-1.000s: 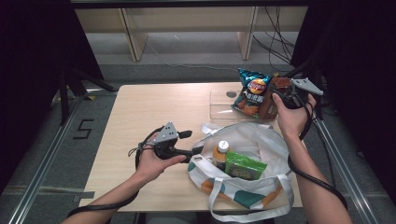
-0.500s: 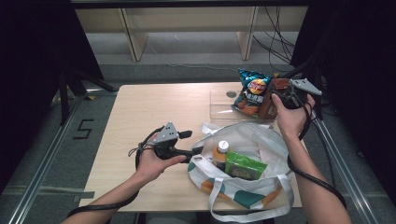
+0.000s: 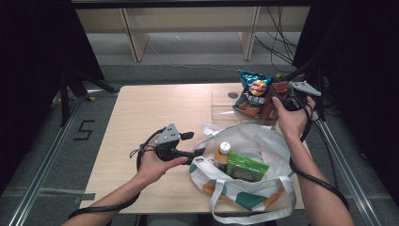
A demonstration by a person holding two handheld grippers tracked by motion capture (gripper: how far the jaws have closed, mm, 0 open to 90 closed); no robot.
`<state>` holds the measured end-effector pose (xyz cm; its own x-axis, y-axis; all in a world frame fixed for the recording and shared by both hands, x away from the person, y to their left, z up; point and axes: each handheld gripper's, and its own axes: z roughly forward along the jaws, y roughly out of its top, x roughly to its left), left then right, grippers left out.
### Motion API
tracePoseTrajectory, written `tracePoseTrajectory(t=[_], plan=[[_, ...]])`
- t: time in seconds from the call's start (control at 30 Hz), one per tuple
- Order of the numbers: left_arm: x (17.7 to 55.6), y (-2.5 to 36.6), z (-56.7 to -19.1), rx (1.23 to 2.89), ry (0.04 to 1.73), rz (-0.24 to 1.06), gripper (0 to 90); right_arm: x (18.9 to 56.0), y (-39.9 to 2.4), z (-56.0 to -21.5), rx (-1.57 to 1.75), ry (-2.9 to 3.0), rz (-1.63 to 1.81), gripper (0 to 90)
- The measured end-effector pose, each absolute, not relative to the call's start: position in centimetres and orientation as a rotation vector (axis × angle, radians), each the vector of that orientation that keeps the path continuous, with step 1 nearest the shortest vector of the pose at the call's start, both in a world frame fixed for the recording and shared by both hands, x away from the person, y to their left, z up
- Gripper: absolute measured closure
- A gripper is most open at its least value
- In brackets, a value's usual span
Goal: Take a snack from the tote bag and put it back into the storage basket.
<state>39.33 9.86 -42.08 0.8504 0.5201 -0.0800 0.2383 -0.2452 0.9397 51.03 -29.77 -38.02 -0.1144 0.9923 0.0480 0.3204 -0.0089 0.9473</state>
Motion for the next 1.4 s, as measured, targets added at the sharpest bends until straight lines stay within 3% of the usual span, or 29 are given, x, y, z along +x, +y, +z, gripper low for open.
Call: tracePoseTrajectory(t=[0.63,0.87,1.4], plan=[[39.3,9.9,-42.1,1.836,0.572,0.295,26.6,51.3,-29.8,-39.8,1.435,1.572,1.114,37.5],[39.4,9.9,-42.1,1.838,0.567,0.296,26.5,50.8,-30.2,-39.4,1.425,1.605,1.16,25.4],[39.3,9.9,-42.1,1.839,0.559,0.299,26.5,46.7,-31.1,-37.8,1.42,1.657,1.241,23.2]])
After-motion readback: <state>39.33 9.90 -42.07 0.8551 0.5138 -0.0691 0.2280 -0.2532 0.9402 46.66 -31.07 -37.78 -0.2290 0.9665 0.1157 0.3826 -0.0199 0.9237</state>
